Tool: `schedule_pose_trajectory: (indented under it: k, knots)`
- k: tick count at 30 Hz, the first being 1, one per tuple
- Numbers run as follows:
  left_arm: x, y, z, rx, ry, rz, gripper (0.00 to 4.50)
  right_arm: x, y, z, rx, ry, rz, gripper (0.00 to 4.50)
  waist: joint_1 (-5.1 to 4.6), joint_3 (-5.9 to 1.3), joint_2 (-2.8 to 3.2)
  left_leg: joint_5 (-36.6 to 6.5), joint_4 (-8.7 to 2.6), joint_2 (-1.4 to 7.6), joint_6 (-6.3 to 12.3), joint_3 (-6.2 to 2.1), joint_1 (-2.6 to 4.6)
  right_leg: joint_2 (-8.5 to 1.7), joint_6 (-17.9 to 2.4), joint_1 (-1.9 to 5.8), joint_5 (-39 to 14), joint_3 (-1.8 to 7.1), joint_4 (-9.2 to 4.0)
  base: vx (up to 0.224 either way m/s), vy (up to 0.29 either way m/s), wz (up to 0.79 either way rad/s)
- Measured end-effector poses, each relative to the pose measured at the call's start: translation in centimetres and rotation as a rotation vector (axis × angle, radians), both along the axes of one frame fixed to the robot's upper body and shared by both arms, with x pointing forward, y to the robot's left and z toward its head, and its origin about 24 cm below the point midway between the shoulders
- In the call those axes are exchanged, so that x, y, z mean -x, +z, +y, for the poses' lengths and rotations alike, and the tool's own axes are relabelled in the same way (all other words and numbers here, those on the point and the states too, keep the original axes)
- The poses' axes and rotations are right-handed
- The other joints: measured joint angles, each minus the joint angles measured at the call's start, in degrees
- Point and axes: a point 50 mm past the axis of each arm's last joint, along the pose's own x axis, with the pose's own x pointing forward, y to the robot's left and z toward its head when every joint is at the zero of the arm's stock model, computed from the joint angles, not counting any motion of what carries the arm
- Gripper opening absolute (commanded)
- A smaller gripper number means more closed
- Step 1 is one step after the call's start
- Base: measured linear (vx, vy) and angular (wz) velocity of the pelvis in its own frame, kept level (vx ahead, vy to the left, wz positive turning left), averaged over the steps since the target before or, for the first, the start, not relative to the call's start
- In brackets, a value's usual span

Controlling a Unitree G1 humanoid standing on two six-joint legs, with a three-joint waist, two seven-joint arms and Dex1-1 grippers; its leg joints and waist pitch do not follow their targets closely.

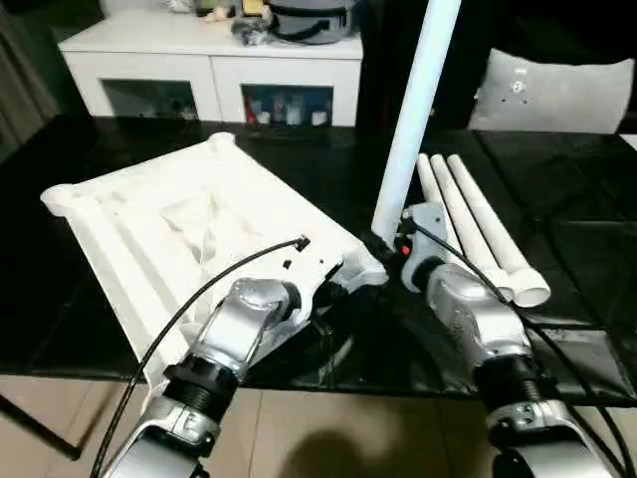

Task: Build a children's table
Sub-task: Rotate leg to tighten

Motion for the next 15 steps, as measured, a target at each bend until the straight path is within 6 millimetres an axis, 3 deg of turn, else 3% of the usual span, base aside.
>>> schedule_pose_trajectory:
  k: [6, 11, 15]
  knots:
    - [-0.1, 0.2, 0.1, -0.032, -0.037, -0.047, 0.0, 0.0, -0.4, -0.2, -0.029, -0.024, 0.011, 3.11, 0.66, 0.05, -0.18, 0.0, -0.26, 0.0, 0.0, 0.06, 0.1, 0.0, 0.0, -0.05, 0.0, 0.05, 0.16, 0.0, 0.0, 0.0]
    - [-0.3, 0.5, 0.7, -0.055, -0.09, -0.074, 0.0, 0.9, -1.2, -1.8, -0.051, 0.014, 0.032, 3.55, 1.35, 0.14, -0.15, 0.0, -0.55, 0.0, -0.04, 0.15, 0.04, 0.0, -0.1, -0.2, 0.6, 0.1, 0.37, 0.0, 0.0, 0.0]
    - [-0.5, 1.0, 1.3, -0.061, -0.133, -0.112, 0.0, 2.0, -1.1, -3.3, -0.096, 0.087, 0.023, 3.9, 2.19, 0.13, -0.04, 0.0, -0.8, 0.08, -0.05, 0.24, -0.59, 0.03, -0.3, -0.87, 1.0, 0.09, 0.44, 0.0, 0.0, 0.0]
